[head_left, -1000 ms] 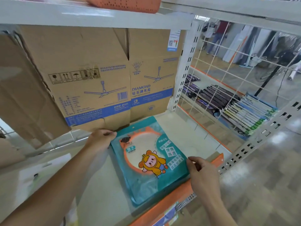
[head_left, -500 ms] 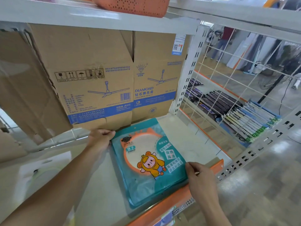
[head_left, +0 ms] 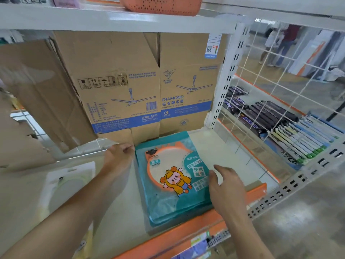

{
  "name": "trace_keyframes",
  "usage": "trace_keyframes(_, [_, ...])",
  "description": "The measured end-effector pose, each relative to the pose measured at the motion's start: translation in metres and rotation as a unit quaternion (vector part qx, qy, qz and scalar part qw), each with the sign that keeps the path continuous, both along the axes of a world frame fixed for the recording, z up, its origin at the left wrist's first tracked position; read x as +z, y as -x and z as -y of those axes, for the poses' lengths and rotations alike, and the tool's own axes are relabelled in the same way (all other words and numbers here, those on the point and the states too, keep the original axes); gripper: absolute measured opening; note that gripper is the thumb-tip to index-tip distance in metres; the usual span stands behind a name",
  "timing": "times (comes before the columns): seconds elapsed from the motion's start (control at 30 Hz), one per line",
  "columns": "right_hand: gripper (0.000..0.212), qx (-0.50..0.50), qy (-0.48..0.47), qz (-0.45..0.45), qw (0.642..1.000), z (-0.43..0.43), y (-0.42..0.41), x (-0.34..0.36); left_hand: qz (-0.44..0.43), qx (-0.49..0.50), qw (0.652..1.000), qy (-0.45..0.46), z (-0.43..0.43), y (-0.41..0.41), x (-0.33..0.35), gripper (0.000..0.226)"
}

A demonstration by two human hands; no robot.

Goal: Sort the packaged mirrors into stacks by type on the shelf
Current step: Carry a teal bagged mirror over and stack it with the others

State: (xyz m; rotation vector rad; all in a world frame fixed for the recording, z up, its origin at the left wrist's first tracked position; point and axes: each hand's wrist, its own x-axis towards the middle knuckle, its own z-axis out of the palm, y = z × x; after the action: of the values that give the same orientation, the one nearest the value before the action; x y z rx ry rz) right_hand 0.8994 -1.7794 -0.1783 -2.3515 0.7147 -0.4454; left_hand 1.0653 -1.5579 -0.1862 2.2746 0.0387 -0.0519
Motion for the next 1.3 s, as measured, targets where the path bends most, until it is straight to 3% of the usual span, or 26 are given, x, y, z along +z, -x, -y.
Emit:
trace_keyframes(0.27, [0.031,0.116,0.043,0.008,0.992,0.003,-0.009,0.015,0.069,-0.026,0.994,-0.087,0.002,0.056,0.024,0.028])
trace_keyframes(0.4, [0.027,0.186,0.037,0.044,0.981,0.002,-0.013,0.016,0.053,-0.014,0.988,-0.145,-0.007,0.089,0.029,0.037])
trace_keyframes(0.53, [0.04,0.267,0.033,0.06,0.961,-0.02,-0.017,0.019,0.042,0.025,0.981,-0.187,-0.029,0.124,0.027,0.043])
trace_keyframes(0.6, [0.047,0.313,0.024,0.062,0.948,-0.037,-0.015,0.021,0.041,0.051,0.978,-0.199,-0.044,0.144,0.026,0.055])
trace_keyframes(0.73, [0.041,0.398,0.005,0.059,0.915,-0.079,-0.011,0.018,0.047,0.141,0.966,-0.211,-0.078,0.19,0.023,0.081])
trace_keyframes(1.03, [0.039,0.547,0.02,0.06,0.835,-0.191,0.015,0.026,0.031,0.272,0.932,-0.238,-0.159,0.283,0.033,0.065])
trace_keyframes(1.23, [0.04,0.575,0.041,0.04,0.816,-0.268,0.032,0.021,0.003,0.306,0.915,-0.263,-0.218,0.322,0.035,0.048])
trace_keyframes(1.3, [0.043,0.575,0.054,0.031,0.816,-0.29,0.035,0.02,-0.012,0.31,0.908,-0.282,-0.243,0.331,0.034,0.053])
